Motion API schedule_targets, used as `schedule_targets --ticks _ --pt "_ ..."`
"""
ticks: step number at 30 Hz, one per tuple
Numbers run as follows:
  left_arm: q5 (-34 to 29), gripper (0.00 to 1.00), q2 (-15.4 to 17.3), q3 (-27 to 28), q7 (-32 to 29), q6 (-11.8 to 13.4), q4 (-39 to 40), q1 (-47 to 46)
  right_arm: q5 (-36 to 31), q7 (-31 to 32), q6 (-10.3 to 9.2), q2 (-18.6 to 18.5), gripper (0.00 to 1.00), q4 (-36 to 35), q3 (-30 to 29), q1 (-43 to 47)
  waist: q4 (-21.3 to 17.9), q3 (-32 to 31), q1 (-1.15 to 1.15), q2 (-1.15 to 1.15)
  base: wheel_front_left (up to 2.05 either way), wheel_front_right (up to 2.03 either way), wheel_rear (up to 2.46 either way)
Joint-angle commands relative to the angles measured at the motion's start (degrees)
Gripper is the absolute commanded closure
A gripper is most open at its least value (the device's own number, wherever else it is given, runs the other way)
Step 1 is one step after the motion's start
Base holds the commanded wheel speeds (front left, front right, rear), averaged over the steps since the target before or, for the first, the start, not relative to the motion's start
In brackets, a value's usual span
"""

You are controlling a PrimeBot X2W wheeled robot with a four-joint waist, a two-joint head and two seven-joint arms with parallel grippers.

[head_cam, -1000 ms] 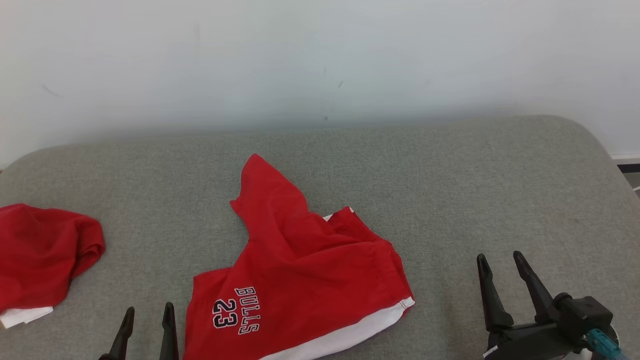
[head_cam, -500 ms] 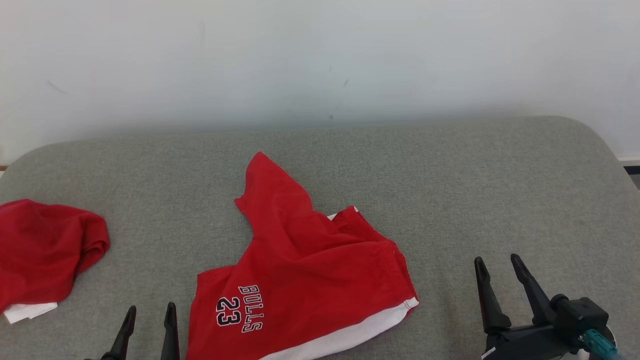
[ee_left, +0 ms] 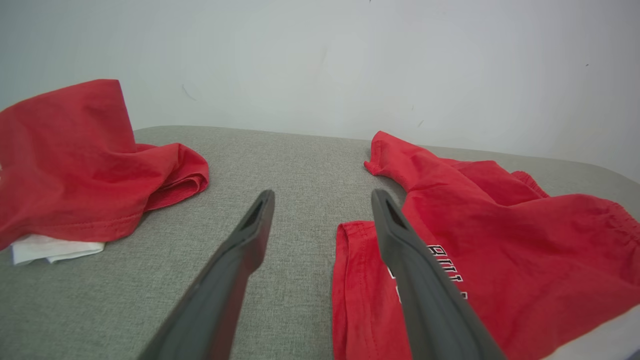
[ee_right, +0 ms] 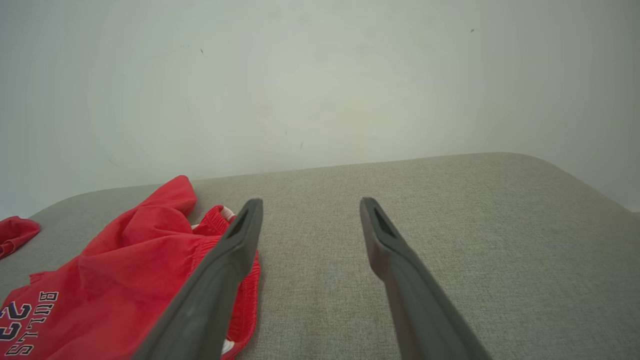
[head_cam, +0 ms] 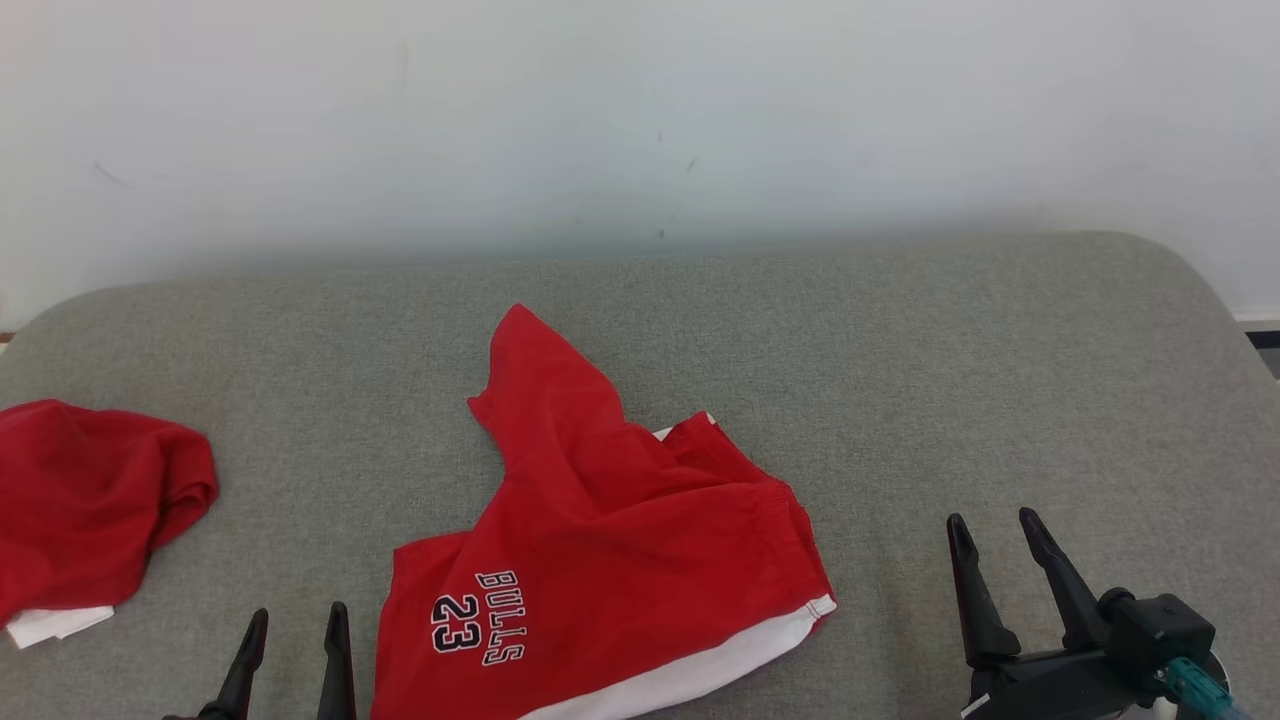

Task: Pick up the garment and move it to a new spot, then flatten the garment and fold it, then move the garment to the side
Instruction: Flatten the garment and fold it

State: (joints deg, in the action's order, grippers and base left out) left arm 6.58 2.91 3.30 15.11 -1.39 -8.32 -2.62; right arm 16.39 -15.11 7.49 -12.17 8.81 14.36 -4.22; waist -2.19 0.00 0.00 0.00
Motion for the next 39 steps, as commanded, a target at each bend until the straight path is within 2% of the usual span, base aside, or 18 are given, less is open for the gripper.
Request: schedule_targets --ticks 1,28,32,39 --pt "-0.4 0.00 0.0 0.1 0.1 0.2 0.1 -0.2 0.3 0.0 -0.01 0.0 0.00 0.1 0.1 -0.4 0.0 0.0 0.00 0.00 0.00 0.00 0.00" --pt "0.3 0.00 0.0 -0.3 0.1 0.3 0.1 0.4 0.5 0.0 -0.01 -0.1 0.00 0.5 0.4 -0.2 -0.2 -0.4 0.00 0.00 0.00 0.00 0.00" --pt "1.5 0.00 0.0 -1.0 0.1 -1.3 0.2 1.6 1.4 0.0 0.00 -1.3 0.00 1.0 3.4 -0.9 -0.3 -0.8 0.00 0.00 0.00 0.00 0.00" --pt "1.7 0.00 0.4 -4.7 0.1 -4.1 -1.2 4.6 6.6 1.6 0.00 -6.3 0.00 2.1 12.8 -3.2 0.5 -0.8 0.00 0.00 0.00 0.00 0.00"
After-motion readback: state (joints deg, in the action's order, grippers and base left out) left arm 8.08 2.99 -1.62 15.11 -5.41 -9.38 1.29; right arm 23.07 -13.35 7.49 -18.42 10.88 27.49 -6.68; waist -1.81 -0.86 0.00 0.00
